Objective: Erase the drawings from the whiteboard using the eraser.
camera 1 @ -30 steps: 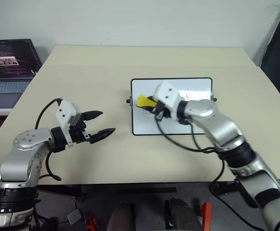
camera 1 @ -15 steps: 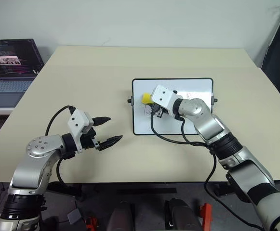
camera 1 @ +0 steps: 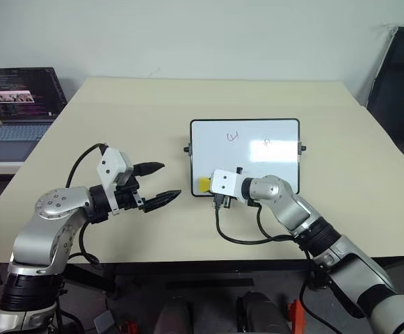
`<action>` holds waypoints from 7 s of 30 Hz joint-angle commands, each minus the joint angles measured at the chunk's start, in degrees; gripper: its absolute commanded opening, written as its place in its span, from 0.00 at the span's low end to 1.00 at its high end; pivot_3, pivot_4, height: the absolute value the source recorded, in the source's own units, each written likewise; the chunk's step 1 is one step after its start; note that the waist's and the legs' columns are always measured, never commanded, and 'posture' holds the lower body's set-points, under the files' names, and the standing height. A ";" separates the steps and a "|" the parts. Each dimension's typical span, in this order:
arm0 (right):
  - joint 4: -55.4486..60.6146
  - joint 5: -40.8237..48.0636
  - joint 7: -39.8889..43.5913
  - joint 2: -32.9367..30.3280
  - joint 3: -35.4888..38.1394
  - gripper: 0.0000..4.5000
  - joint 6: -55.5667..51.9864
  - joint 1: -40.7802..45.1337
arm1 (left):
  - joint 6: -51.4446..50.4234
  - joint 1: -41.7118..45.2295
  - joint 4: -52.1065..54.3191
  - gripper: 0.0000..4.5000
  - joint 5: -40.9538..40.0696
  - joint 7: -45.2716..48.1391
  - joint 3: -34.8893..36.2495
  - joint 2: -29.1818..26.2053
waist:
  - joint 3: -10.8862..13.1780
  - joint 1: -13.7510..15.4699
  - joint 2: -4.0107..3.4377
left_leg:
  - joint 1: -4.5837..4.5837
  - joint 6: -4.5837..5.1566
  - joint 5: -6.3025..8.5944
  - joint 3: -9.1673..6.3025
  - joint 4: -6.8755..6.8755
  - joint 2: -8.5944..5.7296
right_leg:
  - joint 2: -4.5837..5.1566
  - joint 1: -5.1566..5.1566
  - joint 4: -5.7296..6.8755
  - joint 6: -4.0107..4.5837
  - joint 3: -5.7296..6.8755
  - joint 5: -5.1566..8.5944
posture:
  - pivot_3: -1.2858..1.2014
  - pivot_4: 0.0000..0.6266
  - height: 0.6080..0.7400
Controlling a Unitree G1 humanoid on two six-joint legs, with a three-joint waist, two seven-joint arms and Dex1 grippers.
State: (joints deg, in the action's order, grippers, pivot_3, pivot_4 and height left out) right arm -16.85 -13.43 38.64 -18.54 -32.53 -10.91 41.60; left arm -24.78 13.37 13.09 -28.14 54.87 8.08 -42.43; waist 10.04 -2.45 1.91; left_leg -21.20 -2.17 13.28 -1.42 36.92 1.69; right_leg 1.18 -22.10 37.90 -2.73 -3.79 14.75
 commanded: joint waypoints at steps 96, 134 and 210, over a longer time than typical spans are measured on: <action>-1.44 8.53 2.43 -10.46 20.32 0.22 -4.19 14.37 | -2.07 16.28 -7.45 1.00 0.49 8.13 -4.53 -3.36 | 0.46 0.61 -0.19 | -2.15 0.00 0.52 0.06 0.02 -0.07 | -0.03 -1.66 0.12 -0.10 0.15 0.10 | 0.52 0.24 1.00; 33.14 33.60 30.42 -36.42 44.08 0.22 -28.67 -2.20 | -2.14 19.48 -8.17 1.00 0.41 9.98 -3.59 -5.98 | 0.48 0.80 -0.23 | -1.82 0.13 0.42 -0.09 0.00 -0.08 | -0.08 -1.46 0.54 -0.04 0.25 0.25 | 0.52 0.24 1.00; 17.81 11.16 -7.91 -11.91 20.24 0.22 -27.76 -6.48 | -0.31 18.76 -12.11 1.00 4.13 11.73 -5.65 -4.28 | 0.34 -1.06 -0.03 | -1.29 0.29 0.55 0.07 0.14 -0.10 | -0.14 -1.18 0.99 -0.06 0.00 0.38 | 0.52 0.24 1.00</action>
State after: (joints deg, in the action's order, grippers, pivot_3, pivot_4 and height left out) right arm 1.37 -1.25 30.32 -31.41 -9.42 -36.36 36.70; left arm -25.56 31.72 -0.66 -23.71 66.84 1.25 -46.26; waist 10.38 -3.50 1.88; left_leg -22.43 -1.88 13.82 -1.33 37.06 1.61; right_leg 1.02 -23.24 38.89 -2.79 -3.83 15.14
